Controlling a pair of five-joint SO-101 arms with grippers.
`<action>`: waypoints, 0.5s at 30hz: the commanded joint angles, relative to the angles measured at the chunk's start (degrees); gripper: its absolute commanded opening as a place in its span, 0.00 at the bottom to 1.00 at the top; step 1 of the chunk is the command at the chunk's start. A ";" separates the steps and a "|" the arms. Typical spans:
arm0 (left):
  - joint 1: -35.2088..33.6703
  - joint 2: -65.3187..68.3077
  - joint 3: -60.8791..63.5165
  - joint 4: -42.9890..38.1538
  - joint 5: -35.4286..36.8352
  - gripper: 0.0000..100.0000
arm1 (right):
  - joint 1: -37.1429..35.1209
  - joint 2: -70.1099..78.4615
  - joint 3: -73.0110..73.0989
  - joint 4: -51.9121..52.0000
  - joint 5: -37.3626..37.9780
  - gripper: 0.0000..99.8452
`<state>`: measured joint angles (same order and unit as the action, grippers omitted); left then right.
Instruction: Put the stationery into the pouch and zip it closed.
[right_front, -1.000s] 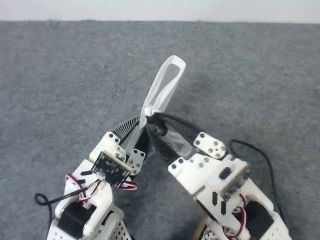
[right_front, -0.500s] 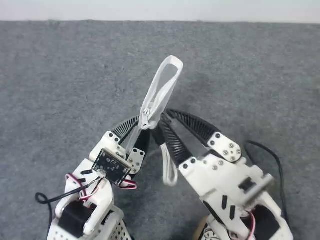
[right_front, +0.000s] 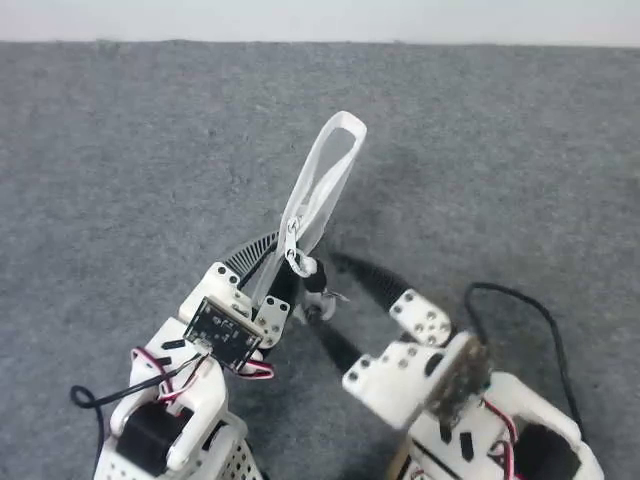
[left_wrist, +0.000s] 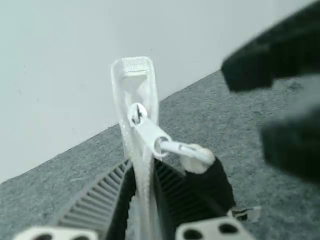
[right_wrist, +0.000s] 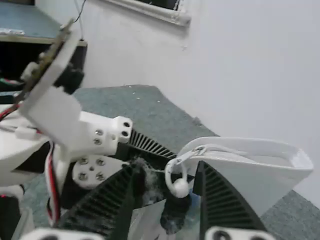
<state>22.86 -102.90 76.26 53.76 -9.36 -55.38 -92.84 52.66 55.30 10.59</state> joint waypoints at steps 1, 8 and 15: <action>-0.35 0.18 0.40 1.14 -0.53 0.01 | -2.42 1.98 -2.37 0.75 1.58 0.15; -0.35 0.18 0.40 1.14 -0.53 0.01 | -1.71 8.84 2.55 -5.49 2.02 0.15; -1.93 0.18 0.31 1.05 -0.44 0.01 | 4.88 10.68 3.16 -9.80 1.58 0.15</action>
<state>21.36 -102.90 76.35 53.76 -9.36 -52.40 -82.90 56.18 47.38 11.74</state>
